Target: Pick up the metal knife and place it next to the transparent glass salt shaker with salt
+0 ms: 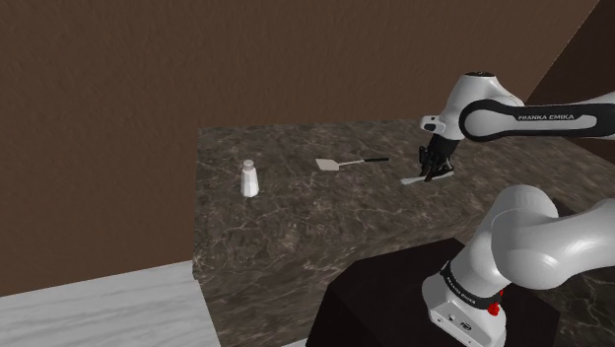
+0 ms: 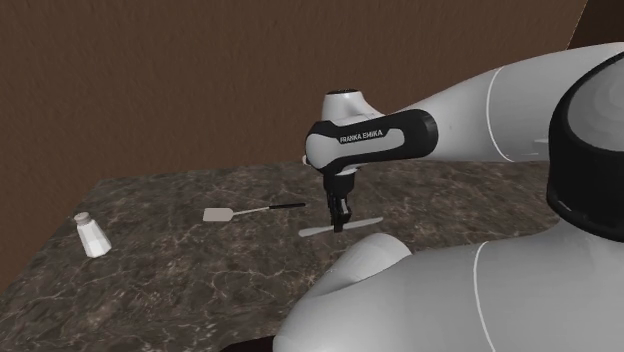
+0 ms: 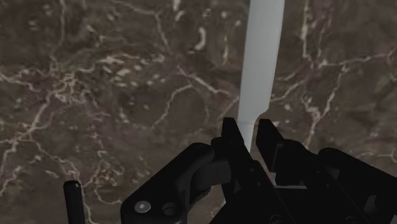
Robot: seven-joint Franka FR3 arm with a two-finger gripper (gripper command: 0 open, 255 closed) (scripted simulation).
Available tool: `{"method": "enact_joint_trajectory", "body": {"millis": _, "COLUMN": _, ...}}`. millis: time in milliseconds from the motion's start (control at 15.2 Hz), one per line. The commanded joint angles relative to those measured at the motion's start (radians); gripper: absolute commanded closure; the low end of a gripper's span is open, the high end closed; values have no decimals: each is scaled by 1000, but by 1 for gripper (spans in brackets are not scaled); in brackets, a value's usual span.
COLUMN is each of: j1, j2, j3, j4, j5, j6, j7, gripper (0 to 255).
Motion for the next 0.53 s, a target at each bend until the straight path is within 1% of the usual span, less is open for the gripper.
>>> {"method": "enact_joint_trajectory", "body": {"millis": 0, "j1": -7, "j2": -20, "j3": 24, "j4": 12, "j5": 15, "j6": -34, "j7": -4, "gripper": 255}}
{"method": "enact_joint_trajectory", "body": {"millis": 462, "j1": -10, "j2": -63, "j3": 98, "j4": 70, "j5": 71, "j6": -139, "j7": -14, "gripper": 255}}
